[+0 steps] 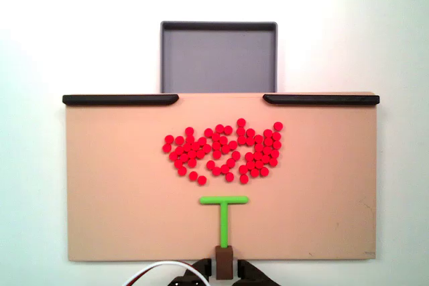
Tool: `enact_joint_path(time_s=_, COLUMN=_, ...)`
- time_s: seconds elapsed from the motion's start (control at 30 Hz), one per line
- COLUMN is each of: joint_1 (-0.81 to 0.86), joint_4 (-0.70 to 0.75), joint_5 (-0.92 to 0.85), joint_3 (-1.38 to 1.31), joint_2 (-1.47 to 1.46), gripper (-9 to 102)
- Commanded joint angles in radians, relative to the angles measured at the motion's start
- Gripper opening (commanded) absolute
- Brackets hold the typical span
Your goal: Gather the bottom side granules
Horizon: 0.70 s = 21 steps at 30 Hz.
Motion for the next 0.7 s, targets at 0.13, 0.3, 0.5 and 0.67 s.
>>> enact_joint_path(time_s=0.13, joint_1=-0.006, joint_4=-0.003, joint_5=0.0, joint_3=-0.037, joint_2=-0.006, gripper=0)
enact_joint_path(time_s=0.3, joint_1=-0.008, joint_4=-0.003, joint_5=0.0, joint_3=-0.037, joint_2=-0.014, gripper=0)
enact_joint_path(time_s=0.5, joint_1=-0.011, joint_4=-0.012, joint_5=0.003, joint_3=-0.037, joint_2=-0.026, gripper=0)
enact_joint_path(time_s=0.67, joint_1=-0.014, joint_4=-0.018, joint_5=0.005, joint_3=-0.037, joint_2=-0.035, gripper=0)
